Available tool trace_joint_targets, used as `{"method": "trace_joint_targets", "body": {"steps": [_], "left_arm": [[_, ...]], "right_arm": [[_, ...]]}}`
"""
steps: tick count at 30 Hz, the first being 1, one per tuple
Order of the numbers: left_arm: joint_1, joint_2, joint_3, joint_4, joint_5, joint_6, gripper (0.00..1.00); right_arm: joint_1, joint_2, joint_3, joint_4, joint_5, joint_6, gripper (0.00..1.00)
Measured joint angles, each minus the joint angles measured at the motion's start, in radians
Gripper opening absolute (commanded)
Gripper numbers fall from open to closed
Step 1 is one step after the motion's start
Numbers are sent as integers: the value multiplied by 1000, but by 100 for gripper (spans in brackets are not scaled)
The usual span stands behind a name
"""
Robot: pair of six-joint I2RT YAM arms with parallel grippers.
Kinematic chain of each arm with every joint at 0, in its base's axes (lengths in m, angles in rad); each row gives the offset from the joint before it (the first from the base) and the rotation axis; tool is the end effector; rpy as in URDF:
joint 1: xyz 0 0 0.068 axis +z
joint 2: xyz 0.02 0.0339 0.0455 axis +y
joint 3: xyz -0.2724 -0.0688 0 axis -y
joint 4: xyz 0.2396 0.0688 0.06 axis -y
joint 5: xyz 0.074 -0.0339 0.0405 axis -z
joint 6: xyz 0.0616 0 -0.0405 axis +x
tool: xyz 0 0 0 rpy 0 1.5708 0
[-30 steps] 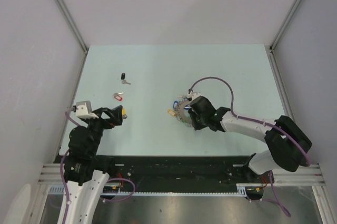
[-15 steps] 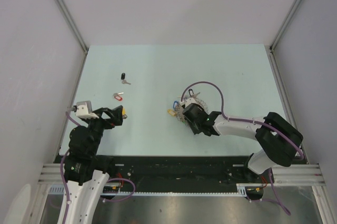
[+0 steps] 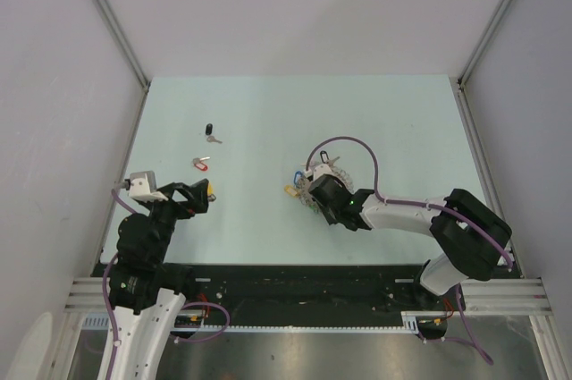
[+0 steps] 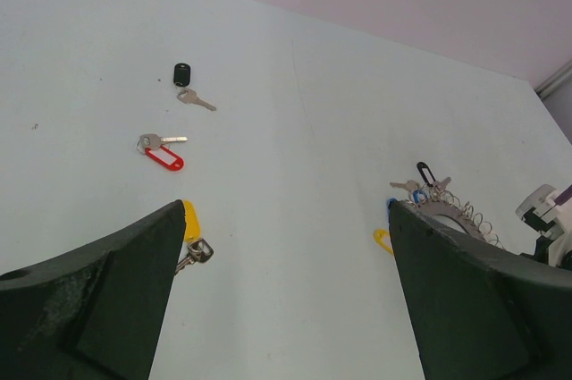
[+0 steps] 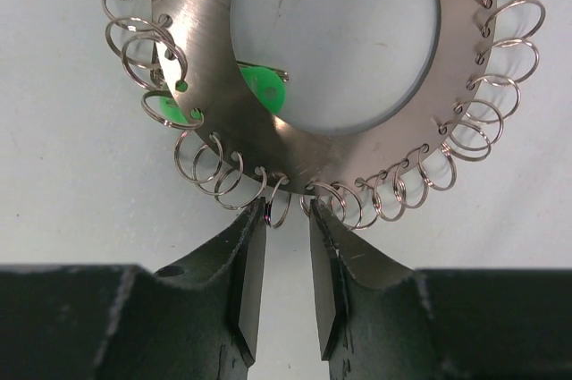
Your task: Put the keys on the keyring
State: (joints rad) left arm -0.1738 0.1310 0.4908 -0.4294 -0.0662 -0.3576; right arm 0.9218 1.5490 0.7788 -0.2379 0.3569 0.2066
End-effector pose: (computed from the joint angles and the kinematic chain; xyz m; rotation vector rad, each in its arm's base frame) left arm 0.0876 -0.0112 0.2802 -0.2023 1.6395 -0.3516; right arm 0.1973 0.2245 0.1507 -0.7477 2.3706 0.0053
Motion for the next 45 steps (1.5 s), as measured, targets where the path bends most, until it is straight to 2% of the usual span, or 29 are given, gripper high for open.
{"method": "trace_joint_targets", "body": {"steps": [17, 24, 28, 35, 40, 45], "left_arm": [[0, 3, 0, 0, 0, 0, 100], [0, 7, -1, 0, 3, 0, 100], [1, 12, -1, 2, 26, 2, 100], [2, 64, -39, 115, 196, 25, 100], [2, 161, -35, 211, 290, 43, 100], [2, 344, 73, 265, 383, 52, 100]], "right_arm": [[0, 43, 36, 34, 10, -18, 19], [0, 50, 47, 27, 29, -24, 4], [0, 46, 55, 19, 39, -29, 0], [0, -41, 63, 6, 54, -64, 0], [-7, -146, 84, 23, 66, -117, 0], [-57, -278, 89, 114, -10, -163, 0]]}}
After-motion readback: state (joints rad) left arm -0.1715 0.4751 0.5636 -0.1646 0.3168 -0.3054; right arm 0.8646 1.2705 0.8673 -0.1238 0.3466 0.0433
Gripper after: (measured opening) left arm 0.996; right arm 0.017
